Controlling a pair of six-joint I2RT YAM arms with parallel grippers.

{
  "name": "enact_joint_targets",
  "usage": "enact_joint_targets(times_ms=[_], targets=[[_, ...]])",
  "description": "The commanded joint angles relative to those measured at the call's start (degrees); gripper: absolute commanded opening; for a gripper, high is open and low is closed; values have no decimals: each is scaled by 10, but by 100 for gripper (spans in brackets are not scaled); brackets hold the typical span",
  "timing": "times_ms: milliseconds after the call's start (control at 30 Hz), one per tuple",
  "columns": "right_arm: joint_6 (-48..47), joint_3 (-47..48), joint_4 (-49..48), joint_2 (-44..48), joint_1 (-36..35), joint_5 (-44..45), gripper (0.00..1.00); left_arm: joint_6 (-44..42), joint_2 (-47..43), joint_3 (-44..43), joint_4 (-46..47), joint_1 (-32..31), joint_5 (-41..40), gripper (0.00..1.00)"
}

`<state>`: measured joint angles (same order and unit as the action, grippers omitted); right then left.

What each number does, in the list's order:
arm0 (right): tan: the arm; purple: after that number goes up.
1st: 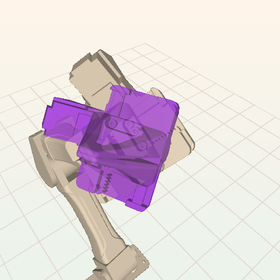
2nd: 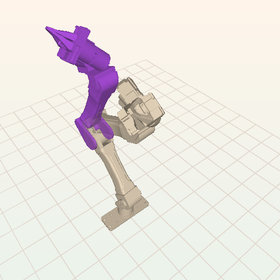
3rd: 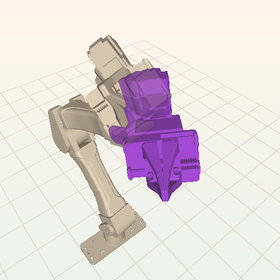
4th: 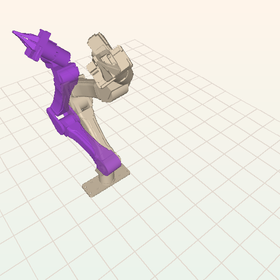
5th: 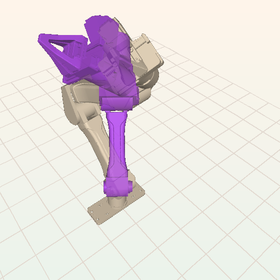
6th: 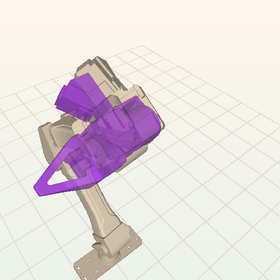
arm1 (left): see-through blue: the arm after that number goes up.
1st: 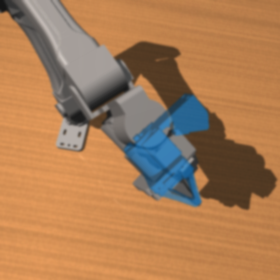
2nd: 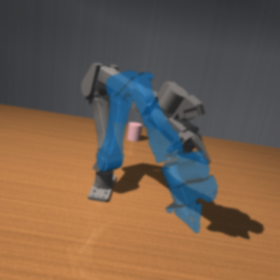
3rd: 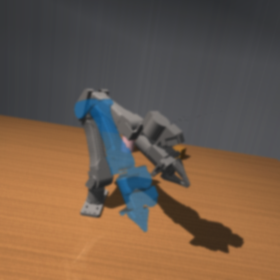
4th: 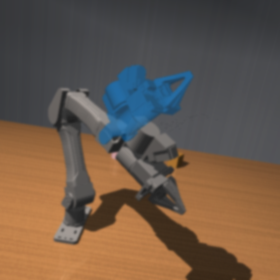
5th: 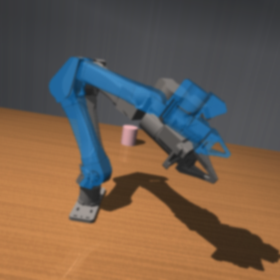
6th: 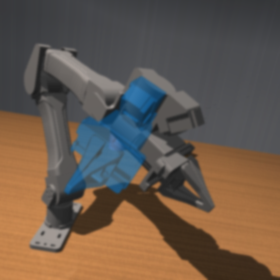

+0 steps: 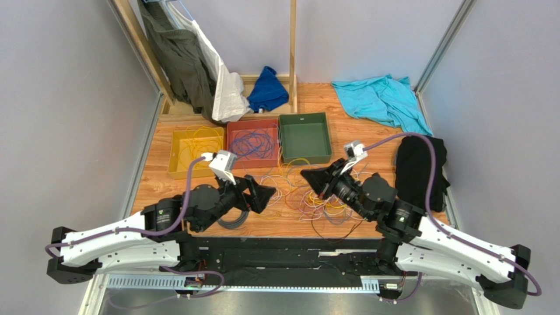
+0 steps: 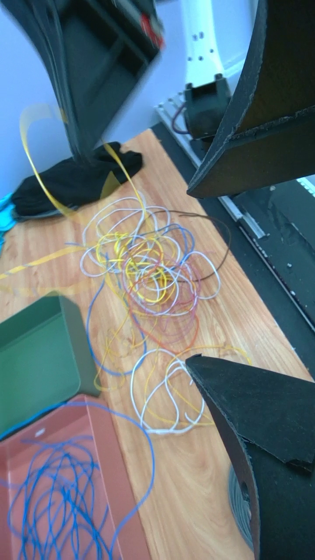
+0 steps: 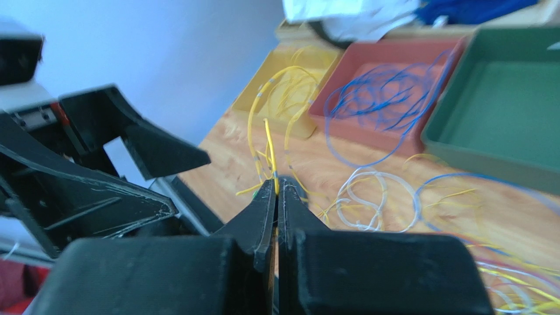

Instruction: Untangle the cables

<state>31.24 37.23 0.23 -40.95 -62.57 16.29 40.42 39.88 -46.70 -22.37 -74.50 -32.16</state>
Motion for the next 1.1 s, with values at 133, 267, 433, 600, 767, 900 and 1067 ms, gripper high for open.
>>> enact_joint_targets(times_ms=[133, 267, 433, 600, 767, 900, 1067], targets=[[-137, 219, 233, 17, 0, 138, 0, 4, -65, 3, -54, 1, -85, 99], [-177, 352, 340, -64, -1, 151, 0, -28, -50, -8, -21, 1, -75, 99], [-217, 369, 336, -91, 3, 80, 0, -40, -50, -20, -22, 1, -82, 99], [-174, 414, 442, -204, 2, 61, 0, -38, -91, 2, -9, 1, -101, 99], [-165, 340, 351, -123, 4, 25, 0, -111, -126, 23, 63, 1, -67, 99], [-143, 332, 355, -139, 4, -14, 0, -186, -102, 28, 158, 1, 14, 99], [-124, 321, 336, -133, 3, -44, 0, -222, -17, 2, 189, 1, 89, 99]])
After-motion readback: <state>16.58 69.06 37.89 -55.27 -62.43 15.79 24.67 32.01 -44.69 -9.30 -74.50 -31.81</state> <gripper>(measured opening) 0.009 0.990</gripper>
